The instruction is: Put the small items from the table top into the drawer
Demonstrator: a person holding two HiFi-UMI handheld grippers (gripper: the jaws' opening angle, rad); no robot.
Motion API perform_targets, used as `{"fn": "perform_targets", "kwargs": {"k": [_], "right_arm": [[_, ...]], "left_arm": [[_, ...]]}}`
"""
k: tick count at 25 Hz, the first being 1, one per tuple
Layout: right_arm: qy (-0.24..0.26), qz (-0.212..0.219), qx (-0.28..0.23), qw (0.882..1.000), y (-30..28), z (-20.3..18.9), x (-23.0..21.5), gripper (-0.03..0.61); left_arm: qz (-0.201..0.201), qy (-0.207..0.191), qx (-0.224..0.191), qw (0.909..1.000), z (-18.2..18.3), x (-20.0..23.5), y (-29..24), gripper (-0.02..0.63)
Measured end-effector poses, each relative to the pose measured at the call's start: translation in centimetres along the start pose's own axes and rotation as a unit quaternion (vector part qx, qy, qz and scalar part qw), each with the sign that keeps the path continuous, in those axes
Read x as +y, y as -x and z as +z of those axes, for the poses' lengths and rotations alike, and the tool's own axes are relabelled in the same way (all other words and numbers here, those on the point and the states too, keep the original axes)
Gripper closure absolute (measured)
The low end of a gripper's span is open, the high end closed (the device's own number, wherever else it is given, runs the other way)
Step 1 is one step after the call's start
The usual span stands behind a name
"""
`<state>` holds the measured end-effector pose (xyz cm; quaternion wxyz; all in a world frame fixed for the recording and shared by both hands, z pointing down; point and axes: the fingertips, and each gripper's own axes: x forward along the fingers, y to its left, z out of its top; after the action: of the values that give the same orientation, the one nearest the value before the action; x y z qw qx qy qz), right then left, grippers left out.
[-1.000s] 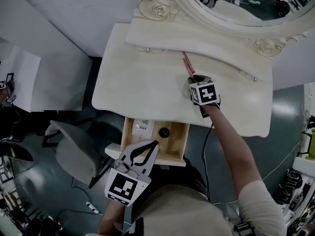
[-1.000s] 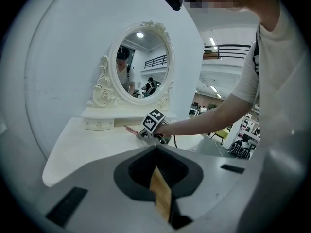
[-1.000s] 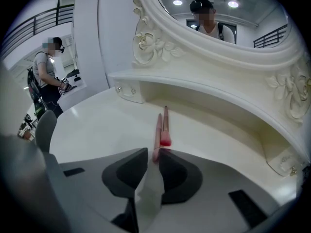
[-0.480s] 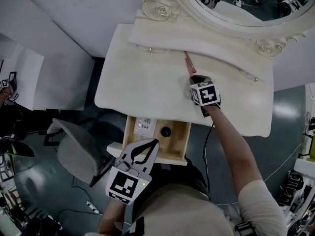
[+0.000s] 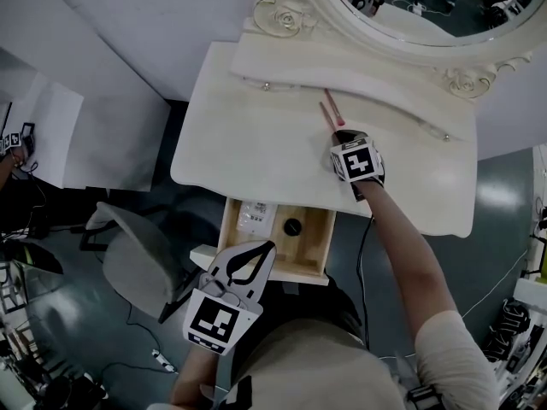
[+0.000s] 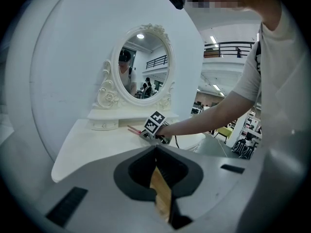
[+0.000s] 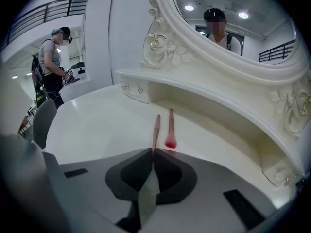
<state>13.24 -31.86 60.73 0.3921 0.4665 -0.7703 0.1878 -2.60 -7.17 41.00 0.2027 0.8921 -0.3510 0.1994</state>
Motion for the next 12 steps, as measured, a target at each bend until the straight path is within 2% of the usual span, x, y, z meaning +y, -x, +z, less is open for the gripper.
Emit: {"fn": "perform_targets", "kwargs": {"k": [12], "right_arm": [[-0.009, -0.043, -0.021, 0.999, 1.5, -0.9, 0.0, 0.543]], "left_arm": [[0.013, -0.007, -0.006, 0.9999, -0.1, -0.1, 1.9, 0.555]]}}
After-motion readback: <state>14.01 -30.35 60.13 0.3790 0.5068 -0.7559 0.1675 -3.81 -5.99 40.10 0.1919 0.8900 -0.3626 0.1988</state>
